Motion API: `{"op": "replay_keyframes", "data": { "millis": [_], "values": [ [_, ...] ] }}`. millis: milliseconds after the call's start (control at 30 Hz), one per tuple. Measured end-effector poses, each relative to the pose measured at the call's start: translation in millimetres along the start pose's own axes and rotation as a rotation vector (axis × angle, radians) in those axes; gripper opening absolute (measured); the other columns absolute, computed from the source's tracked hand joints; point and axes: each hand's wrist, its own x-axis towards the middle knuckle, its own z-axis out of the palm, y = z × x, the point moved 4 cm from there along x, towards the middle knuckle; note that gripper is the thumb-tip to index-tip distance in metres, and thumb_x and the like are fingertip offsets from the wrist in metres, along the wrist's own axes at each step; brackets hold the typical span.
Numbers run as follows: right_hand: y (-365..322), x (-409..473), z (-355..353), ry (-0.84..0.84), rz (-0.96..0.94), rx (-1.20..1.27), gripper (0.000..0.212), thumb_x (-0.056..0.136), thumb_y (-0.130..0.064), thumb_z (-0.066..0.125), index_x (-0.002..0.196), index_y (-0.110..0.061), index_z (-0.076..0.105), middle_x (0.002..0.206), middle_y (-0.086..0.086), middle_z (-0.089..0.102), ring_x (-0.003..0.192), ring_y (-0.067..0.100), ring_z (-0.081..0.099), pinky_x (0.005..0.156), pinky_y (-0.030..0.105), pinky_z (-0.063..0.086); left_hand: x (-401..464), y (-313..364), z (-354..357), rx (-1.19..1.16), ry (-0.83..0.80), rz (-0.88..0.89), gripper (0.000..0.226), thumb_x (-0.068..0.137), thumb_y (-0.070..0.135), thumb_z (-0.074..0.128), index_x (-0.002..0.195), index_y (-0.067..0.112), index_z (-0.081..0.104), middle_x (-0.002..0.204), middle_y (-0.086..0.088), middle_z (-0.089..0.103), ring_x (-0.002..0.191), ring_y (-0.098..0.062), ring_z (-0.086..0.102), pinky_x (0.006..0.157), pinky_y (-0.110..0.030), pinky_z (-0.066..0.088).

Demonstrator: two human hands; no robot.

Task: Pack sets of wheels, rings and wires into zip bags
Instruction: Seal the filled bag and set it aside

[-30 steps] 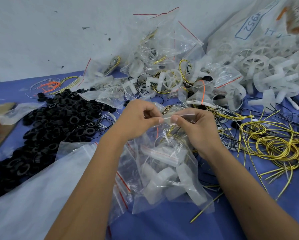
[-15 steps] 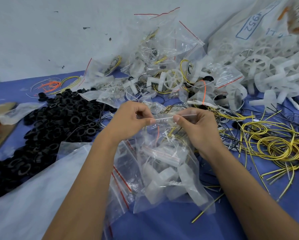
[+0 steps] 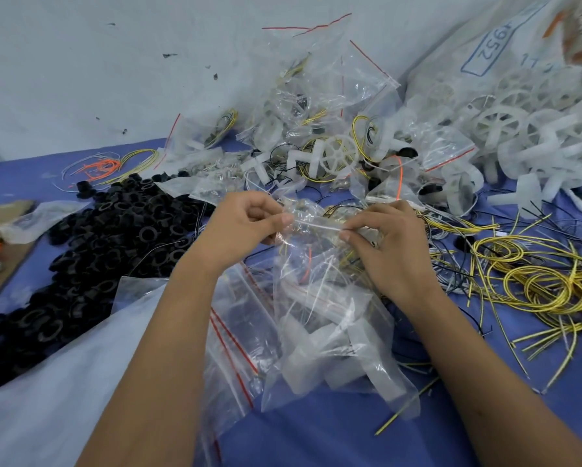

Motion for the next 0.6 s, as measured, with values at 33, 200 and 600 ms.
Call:
{"op": "replay_keyframes", "data": {
  "millis": [33, 200, 600],
  "values": [
    [0, 0, 0, -0.007, 0.002, -0.001, 0.006, 0.085, -0.024, 0.081, 0.083, -0.028, 0.077, 0.088, -0.016, 0.069, 0.1, 0.018, 0.049, 0.091, 0.057, 0.044, -1, -1, -1, -0.025, -0.018, 0.002, 0.007, 0.089, 0.013, 0.077, 0.088, 0.006, 0.076, 0.074, -0.01, 0.075, 0.066, -0.021, 0.068, 0.066, -0.027, 0.058],
    [-7, 1, -1, -0.031, -0.026, -0.072, 0.008, 0.085, -0.032, 0.08, 0.092, -0.031, 0.076, 0.094, -0.017, 0.07, 0.104, 0.019, 0.051, 0.095, 0.055, 0.042, -2, -3, -3, -0.071, -0.074, 0.07, 0.004, 0.088, 0.006, 0.076, 0.084, 0.006, 0.078, 0.077, -0.02, 0.074, 0.068, -0.027, 0.066, 0.067, -0.028, 0.059],
    [-42, 33, 25, -0.251, -0.25, 0.031, 0.008, 0.087, -0.037, 0.078, 0.087, -0.03, 0.078, 0.082, -0.016, 0.068, 0.092, 0.021, 0.058, 0.092, 0.059, 0.041, -1, 10, 3, 0.035, -0.118, 0.189, 0.006, 0.088, 0.005, 0.077, 0.082, 0.004, 0.074, 0.069, 0.004, 0.072, 0.066, -0.019, 0.061, 0.069, -0.042, 0.054]
  ]
}}
